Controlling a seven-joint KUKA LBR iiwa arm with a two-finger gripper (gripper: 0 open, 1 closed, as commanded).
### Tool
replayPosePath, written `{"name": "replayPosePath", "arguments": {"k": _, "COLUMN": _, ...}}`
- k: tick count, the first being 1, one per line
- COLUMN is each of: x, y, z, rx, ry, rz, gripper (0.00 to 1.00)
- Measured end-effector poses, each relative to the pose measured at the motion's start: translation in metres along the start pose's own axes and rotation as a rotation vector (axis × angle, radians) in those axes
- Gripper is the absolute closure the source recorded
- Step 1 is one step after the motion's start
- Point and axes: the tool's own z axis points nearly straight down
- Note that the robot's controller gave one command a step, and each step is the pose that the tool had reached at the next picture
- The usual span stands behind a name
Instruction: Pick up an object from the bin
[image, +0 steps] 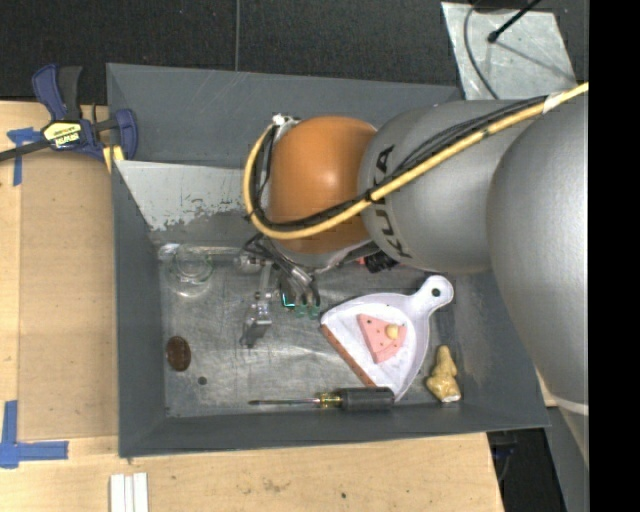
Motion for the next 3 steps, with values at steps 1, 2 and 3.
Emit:
{"name": "replayPosePath", "arguments": {"k": 1, "x": -0.017, "y": 0.056, "z": 0.042, "rx": -0.002, "ry": -0.015, "rz": -0.039, "gripper": 0.00}}
{"name": "replayPosePath", "arguments": {"k": 2, "x": -0.035, "y": 0.074, "z": 0.056, "rx": -0.008, "ry": -0.016, "rz": -0.010, "gripper": 0.00}}
{"name": "replayPosePath", "arguments": {"k": 3, "x": -0.001, "y": 0.071, "z": 0.054, "rx": -0.012, "ry": -0.043, "rz": 0.000, "gripper": 0.00}}
